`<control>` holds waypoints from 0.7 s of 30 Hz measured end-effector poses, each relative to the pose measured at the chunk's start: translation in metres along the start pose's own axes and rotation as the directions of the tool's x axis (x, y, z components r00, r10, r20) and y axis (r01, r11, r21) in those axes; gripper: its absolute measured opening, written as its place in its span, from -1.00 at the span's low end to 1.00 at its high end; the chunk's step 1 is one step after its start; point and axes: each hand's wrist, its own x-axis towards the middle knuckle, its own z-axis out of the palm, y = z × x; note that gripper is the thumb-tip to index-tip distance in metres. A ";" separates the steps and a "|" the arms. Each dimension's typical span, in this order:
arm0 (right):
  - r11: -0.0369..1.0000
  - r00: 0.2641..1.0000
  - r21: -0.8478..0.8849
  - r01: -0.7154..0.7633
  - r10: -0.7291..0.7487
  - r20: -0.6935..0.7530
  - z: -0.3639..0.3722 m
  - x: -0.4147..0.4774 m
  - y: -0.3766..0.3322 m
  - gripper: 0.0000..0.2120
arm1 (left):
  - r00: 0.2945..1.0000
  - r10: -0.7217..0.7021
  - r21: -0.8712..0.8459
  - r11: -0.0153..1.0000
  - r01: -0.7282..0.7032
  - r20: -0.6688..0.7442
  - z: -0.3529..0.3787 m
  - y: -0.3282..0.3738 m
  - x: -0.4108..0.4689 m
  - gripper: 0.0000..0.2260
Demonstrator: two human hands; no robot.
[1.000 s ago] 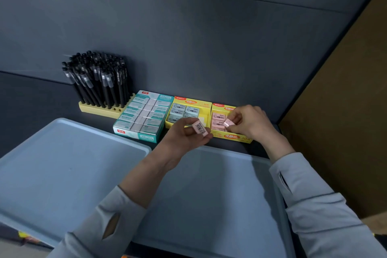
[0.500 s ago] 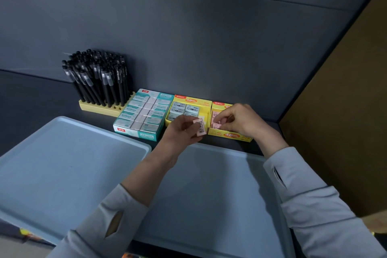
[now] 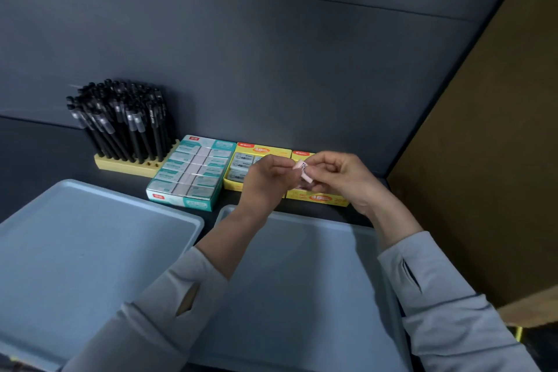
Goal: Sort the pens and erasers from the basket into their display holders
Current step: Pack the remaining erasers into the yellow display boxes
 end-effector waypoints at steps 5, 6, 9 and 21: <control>0.948 0.961 -0.319 0.010 -0.097 -0.258 -0.031 0.005 0.017 -0.92 | 0.843 0.504 0.683 0.549 -0.482 0.190 -0.004 -0.012 0.007 -0.84; 0.927 0.958 -0.374 -0.010 -0.098 -0.268 -0.037 0.004 0.020 -0.91 | 0.799 0.525 0.724 0.424 -0.544 0.293 -0.005 -0.014 0.008 -0.83; 0.902 0.962 -0.431 -0.025 -0.096 -0.257 -0.041 0.000 0.025 -0.88 | 0.735 0.461 0.782 0.129 -0.610 0.498 -0.006 -0.022 0.013 -0.78; 0.915 0.899 -0.185 0.359 -0.392 -0.195 -0.010 -0.003 0.017 -0.88 | 0.936 0.322 0.469 0.811 -0.350 0.141 0.003 -0.007 0.011 -0.86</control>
